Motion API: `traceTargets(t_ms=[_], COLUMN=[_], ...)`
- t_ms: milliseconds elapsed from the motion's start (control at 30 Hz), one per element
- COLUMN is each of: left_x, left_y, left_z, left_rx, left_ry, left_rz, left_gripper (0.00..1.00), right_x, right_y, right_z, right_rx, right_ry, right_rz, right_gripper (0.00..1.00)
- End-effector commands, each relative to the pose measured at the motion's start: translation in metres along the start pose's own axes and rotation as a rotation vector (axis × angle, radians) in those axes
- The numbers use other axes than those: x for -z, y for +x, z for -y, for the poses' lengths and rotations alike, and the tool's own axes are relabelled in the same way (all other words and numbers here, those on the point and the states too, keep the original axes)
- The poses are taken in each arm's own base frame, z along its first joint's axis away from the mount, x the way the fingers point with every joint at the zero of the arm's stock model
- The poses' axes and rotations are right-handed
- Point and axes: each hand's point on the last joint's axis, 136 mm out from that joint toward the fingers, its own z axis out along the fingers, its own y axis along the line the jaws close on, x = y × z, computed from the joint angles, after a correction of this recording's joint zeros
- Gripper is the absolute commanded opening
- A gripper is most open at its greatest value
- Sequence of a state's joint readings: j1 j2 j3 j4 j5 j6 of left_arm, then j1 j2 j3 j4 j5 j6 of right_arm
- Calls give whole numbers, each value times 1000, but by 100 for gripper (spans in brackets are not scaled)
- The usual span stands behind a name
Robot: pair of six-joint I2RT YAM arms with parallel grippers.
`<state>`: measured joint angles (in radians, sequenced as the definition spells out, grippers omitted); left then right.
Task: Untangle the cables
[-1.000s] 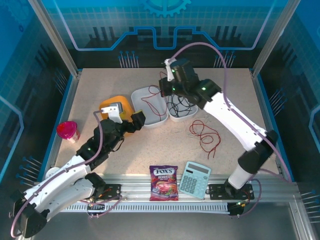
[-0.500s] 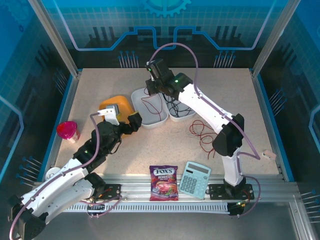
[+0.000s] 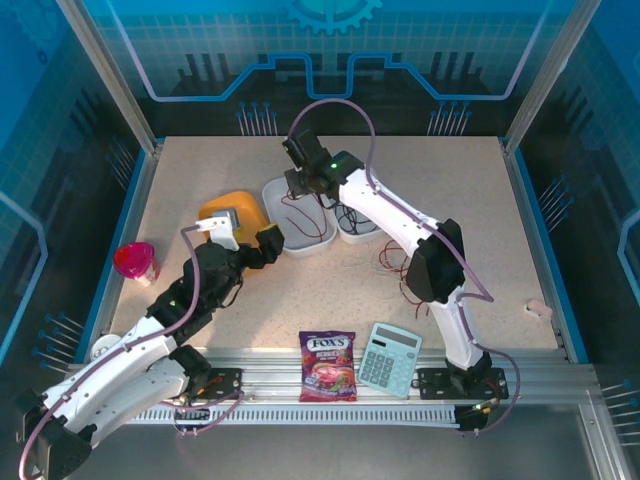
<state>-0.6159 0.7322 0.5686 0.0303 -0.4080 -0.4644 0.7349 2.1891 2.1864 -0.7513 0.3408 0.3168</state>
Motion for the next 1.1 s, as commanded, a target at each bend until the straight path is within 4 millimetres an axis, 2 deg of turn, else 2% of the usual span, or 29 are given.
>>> traceTargets(t_ms=[0,667,833,1067], left_x=[-1,-6,-8,-10], left_y=[-3,4,5,8], left_z=[-5,-5,-2,2], left_rx=[-27,-21,-17,-19], left_ry=[-24,-23,-12,3], left_rz=[8,-11,-21,-40], left_gripper=[99,99,99,99], right_x=[-4,-38,-41,-39], right_y=[-1,53,70,91], right_z=[-12,-47,-56,-59], right_rx=[-15,-29,-32,-75], right_ry=[-12,-113,-144,-184], right_rz=[3,-137,-175,-214], right_gripper=[0,0,9,12])
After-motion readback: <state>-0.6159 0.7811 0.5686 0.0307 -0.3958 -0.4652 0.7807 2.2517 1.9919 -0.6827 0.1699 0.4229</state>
